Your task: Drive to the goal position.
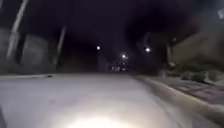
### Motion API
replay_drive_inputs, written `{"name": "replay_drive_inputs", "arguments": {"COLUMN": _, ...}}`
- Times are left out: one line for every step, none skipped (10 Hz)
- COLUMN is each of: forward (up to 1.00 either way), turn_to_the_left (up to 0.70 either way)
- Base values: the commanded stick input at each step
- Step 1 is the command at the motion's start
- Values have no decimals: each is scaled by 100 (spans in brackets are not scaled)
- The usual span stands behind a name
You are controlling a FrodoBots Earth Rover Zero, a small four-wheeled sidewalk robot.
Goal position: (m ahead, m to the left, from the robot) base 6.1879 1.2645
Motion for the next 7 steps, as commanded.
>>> {"name": "replay_drive_inputs", "arguments": {"forward": 70, "turn_to_the_left": -35}}
{"name": "replay_drive_inputs", "arguments": {"forward": 70, "turn_to_the_left": -25}}
{"name": "replay_drive_inputs", "arguments": {"forward": 70, "turn_to_the_left": -13}}
{"name": "replay_drive_inputs", "arguments": {"forward": 70, "turn_to_the_left": -1}}
{"name": "replay_drive_inputs", "arguments": {"forward": 70, "turn_to_the_left": -4}}
{"name": "replay_drive_inputs", "arguments": {"forward": 70, "turn_to_the_left": -9}}
{"name": "replay_drive_inputs", "arguments": {"forward": 70, "turn_to_the_left": -14}}
